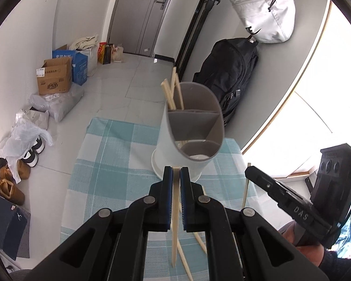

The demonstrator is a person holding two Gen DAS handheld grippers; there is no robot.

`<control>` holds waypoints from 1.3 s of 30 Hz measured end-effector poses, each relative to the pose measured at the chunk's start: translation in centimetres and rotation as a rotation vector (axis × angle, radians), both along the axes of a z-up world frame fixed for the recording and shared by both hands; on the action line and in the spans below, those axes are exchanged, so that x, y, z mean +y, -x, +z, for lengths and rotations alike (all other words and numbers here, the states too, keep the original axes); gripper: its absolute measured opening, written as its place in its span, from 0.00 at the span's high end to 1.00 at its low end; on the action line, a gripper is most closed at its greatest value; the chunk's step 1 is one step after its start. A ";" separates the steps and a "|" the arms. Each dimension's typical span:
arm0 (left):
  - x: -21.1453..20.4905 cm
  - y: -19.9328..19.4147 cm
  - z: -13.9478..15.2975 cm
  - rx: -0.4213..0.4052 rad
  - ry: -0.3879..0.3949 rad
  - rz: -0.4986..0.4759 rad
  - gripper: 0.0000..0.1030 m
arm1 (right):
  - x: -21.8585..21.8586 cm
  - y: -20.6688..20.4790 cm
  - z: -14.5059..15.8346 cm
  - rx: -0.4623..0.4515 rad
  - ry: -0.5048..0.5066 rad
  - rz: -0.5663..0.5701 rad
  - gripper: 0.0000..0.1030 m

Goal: Organize utensils
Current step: 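Lift both tools' chopsticks up over the holder opening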

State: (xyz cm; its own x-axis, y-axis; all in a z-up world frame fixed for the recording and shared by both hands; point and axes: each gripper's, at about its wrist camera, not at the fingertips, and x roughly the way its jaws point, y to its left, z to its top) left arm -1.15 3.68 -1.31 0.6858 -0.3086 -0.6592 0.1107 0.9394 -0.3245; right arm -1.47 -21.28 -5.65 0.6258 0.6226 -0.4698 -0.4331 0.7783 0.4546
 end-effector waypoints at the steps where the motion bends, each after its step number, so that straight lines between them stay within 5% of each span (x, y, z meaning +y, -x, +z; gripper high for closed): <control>1: -0.2 0.0 0.3 -0.006 -0.001 -0.004 0.98 | -0.2 0.3 0.5 -0.010 -0.007 0.000 0.94; 22: -2.3 -0.7 8.2 -0.063 -0.037 -0.059 0.98 | -0.7 -0.3 11.8 -0.306 -0.078 -0.066 0.94; 39: 0.2 -6.1 15.3 -0.170 0.032 0.021 0.98 | 2.1 -9.9 17.6 -0.398 -0.064 -0.101 0.94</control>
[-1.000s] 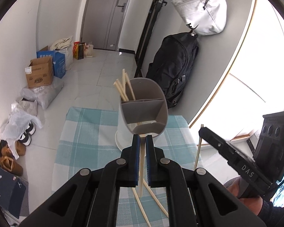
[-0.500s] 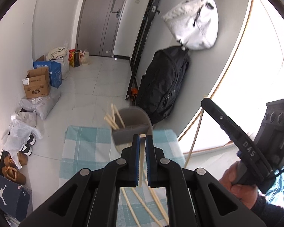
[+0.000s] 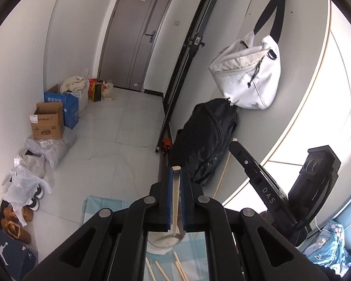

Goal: Organize utensils
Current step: 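Lift both tools' chopsticks up over the holder opening, then open both tools to drop the chopsticks into the holder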

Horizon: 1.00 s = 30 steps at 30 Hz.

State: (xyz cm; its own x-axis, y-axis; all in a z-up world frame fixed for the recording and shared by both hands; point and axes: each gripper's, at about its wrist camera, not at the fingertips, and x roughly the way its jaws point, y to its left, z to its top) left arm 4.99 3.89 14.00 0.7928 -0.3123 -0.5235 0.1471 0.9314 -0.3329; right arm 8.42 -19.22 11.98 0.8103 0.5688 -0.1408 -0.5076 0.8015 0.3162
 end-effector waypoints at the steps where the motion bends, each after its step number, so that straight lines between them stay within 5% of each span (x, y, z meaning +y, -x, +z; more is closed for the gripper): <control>1: 0.1 -0.5 0.1 -0.001 0.001 0.000 0.98 | 0.3 -0.5 0.0 -0.004 0.005 0.003 0.94; 15: 1.2 -5.4 -4.1 0.064 -0.011 -0.006 0.98 | 4.5 -7.3 -4.3 0.010 0.056 0.020 0.94; 30: 0.6 -6.7 -6.6 0.136 -0.010 -0.067 0.98 | 5.4 -6.4 -7.3 -0.024 0.123 0.064 0.94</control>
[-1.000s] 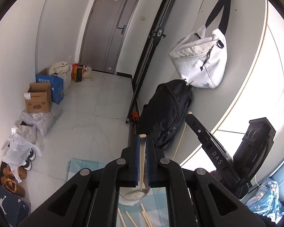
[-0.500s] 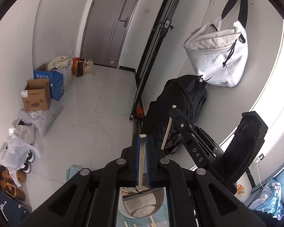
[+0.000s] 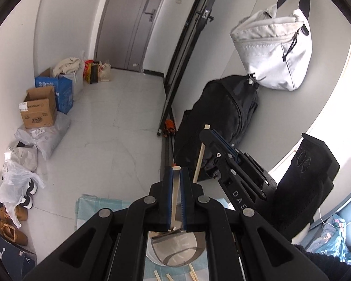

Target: Organize utensils

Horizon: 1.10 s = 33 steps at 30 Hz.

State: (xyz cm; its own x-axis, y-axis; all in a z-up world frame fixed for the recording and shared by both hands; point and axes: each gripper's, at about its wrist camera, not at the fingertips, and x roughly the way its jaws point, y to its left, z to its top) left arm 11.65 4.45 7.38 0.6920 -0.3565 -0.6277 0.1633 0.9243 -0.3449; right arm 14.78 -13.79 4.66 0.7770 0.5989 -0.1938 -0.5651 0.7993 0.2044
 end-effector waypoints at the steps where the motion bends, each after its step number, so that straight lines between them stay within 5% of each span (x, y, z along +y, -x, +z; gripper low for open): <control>1: 0.0 -0.1 0.0 0.006 0.012 -0.014 0.98 | -0.1 -0.1 0.0 0.003 0.002 0.007 0.93; 6: 0.4 -0.2 0.0 0.033 0.045 -0.025 0.94 | -1.0 0.5 -0.4 0.079 0.006 0.051 0.91; 8: 0.9 0.1 0.0 0.041 0.049 0.003 0.65 | -1.4 0.7 -0.5 0.148 0.010 0.048 0.88; 10: 1.5 0.6 0.1 0.024 0.068 0.030 0.55 | -2.4 1.4 -0.7 0.195 -0.022 0.052 0.83; 14: 2.2 1.8 0.6 0.005 0.058 0.091 0.54 | -4.8 3.4 -0.5 0.227 -0.079 0.014 0.62; 29: 0.2 7.2 2.6 -0.069 -0.002 0.155 0.45 | -8.7 10.8 2.2 0.195 -0.095 -0.041 0.33; 33: -0.3 8.9 2.7 -0.088 -0.016 0.160 0.35 | -9.3 12.9 2.9 0.174 -0.099 -0.048 0.26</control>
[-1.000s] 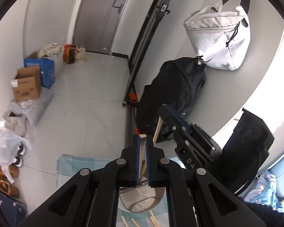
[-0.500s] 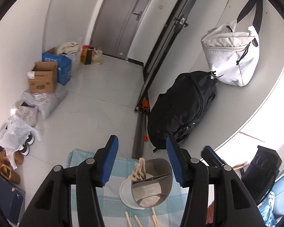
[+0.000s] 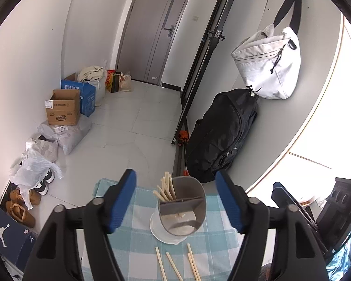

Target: Organize utensils

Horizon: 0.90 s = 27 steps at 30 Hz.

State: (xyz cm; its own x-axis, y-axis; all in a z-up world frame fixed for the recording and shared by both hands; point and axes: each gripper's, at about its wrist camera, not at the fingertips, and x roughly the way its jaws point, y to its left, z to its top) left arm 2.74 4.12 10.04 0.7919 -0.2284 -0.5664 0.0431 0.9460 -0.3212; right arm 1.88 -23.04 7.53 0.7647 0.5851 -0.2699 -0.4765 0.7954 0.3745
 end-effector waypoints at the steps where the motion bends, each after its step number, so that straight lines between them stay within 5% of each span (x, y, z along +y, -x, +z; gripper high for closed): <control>1: -0.1 0.5 0.1 -0.007 -0.004 -0.004 0.35 | -0.1 0.4 0.1 -0.004 0.001 -0.002 0.24; 17: -1.5 4.4 -3.2 0.018 -0.062 0.021 0.23 | -1.0 5.5 -2.2 0.010 0.059 0.012 0.08; 27: -1.6 3.8 -8.7 0.085 -0.076 0.038 0.20 | -0.5 4.6 -8.1 0.176 0.198 0.028 0.06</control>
